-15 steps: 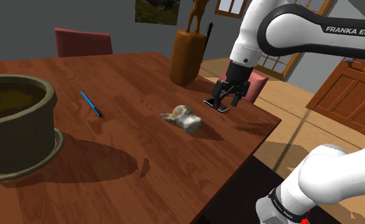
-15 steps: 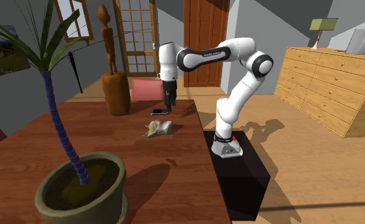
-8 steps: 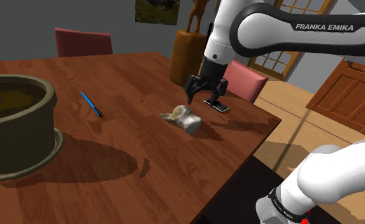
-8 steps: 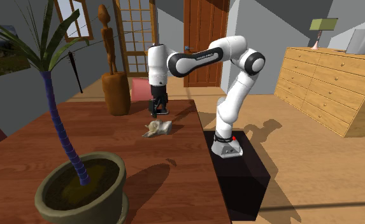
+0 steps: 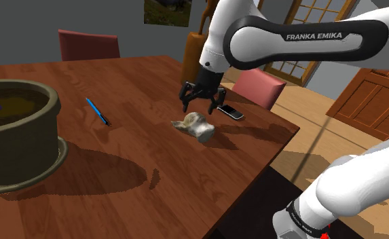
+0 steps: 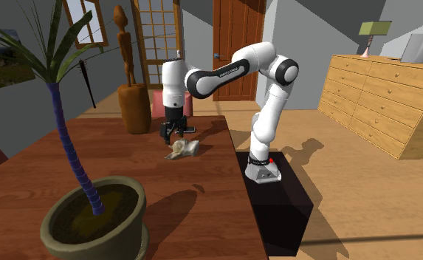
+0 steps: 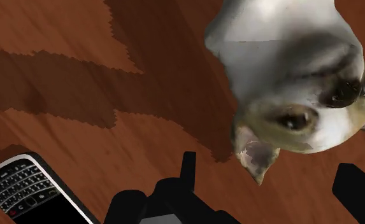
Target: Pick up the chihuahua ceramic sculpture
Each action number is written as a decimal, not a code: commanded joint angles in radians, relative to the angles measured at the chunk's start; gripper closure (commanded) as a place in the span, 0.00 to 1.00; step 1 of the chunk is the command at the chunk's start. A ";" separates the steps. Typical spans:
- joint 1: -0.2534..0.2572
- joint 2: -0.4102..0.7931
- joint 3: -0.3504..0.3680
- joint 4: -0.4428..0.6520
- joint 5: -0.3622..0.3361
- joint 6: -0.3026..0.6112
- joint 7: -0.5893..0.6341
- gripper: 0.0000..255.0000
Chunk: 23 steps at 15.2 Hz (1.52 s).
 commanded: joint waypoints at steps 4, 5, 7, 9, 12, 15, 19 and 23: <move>0.001 0.007 0.006 -0.043 0.001 0.050 0.001 0.00; 0.001 0.009 0.007 -0.043 0.000 0.052 0.001 1.00; 0.001 0.010 0.006 -0.042 0.000 0.052 0.001 1.00; 0.001 0.010 0.006 -0.042 0.000 0.052 0.001 1.00; 0.001 0.010 0.006 -0.042 0.000 0.052 0.001 1.00; 0.001 0.005 0.005 -0.031 0.001 0.037 0.001 1.00; -0.001 -0.001 -0.001 0.017 -0.001 -0.017 0.002 1.00; -0.003 -0.003 -0.006 0.069 -0.003 -0.071 0.004 1.00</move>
